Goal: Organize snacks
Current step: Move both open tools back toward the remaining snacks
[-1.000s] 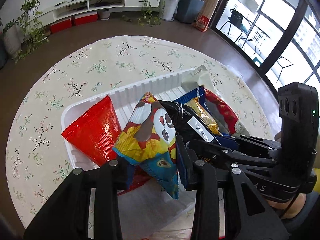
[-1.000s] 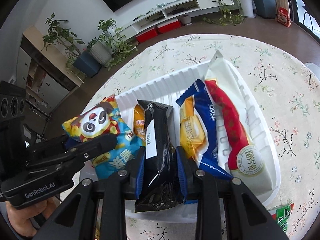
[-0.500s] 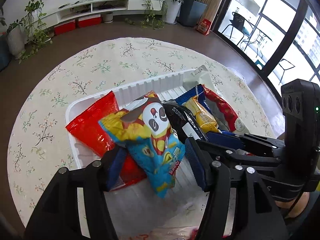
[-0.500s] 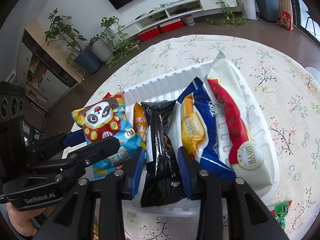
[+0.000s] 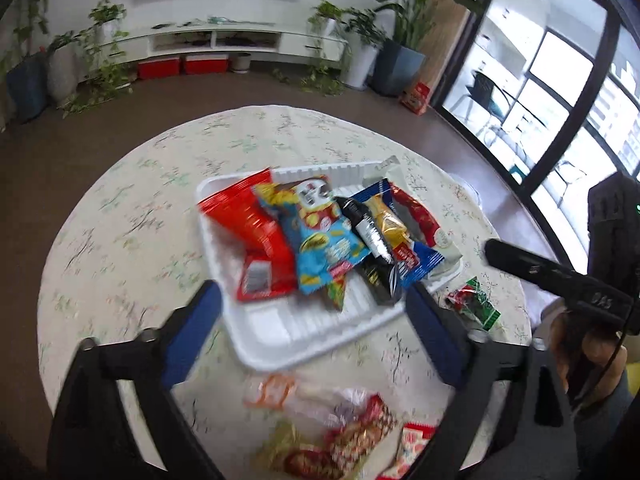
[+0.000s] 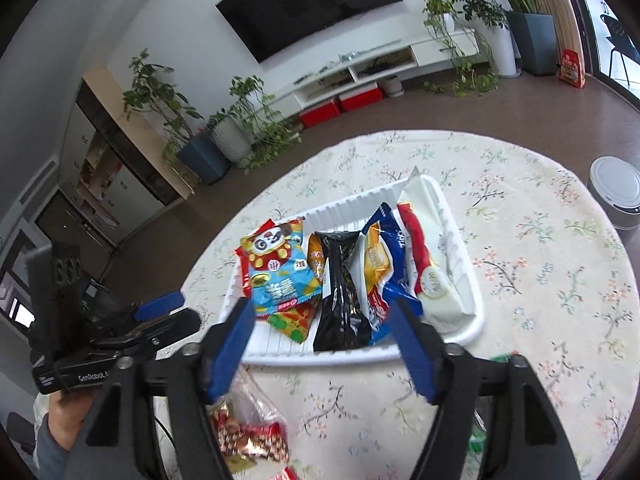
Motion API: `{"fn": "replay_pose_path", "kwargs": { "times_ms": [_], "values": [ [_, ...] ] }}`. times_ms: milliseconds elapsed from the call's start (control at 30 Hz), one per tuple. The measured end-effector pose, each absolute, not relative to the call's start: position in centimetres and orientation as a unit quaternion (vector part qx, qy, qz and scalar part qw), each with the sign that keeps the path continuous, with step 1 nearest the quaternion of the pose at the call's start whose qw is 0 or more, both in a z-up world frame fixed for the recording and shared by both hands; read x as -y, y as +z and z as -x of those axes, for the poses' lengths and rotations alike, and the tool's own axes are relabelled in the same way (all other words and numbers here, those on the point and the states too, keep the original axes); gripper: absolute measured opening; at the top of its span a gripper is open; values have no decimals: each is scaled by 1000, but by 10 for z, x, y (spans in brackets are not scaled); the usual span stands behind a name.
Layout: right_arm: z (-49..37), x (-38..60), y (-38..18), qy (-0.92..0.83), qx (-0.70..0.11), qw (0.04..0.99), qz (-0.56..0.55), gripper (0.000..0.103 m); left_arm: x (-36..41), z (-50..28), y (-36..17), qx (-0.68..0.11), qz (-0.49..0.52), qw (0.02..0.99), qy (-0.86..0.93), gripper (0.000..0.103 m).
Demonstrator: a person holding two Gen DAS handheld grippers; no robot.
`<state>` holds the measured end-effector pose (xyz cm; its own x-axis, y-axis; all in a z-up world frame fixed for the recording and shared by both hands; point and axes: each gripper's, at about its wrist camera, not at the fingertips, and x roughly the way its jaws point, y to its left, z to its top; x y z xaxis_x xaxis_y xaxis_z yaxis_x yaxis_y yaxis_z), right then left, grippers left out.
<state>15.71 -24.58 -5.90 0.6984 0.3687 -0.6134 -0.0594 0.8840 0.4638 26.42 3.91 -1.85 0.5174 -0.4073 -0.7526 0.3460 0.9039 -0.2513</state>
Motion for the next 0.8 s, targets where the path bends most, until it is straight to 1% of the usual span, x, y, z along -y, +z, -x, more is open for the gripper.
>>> {"fn": "replay_pose_path", "kwargs": {
  "times_ms": [67,100,200,433,533,667,800],
  "values": [
    [-138,251,-56,124,-356,903,-205,85,-57,-243,-20,-435,59,879,-183,103],
    [-128,254,-56,123,-352,906,-200,86,-65,-233,-22,-435,70,881,-170,103],
    [-102,258,-65,112,-358,910,-179,87,-79,-199,-32,-434,90,885,-145,103],
    [-58,263,-87,105,-382,902,-174,87,-69,-141,-72,-490,119,854,-128,103],
    [-48,260,-94,113,-394,895,-173,87,-59,-133,-86,-501,95,855,-91,102],
    [-37,255,-103,122,-400,891,-176,87,-63,-138,-97,-510,101,854,-34,101],
    [-35,253,-107,126,-402,889,-179,87,-53,-142,-103,-523,93,846,-33,101]
  ]
}}
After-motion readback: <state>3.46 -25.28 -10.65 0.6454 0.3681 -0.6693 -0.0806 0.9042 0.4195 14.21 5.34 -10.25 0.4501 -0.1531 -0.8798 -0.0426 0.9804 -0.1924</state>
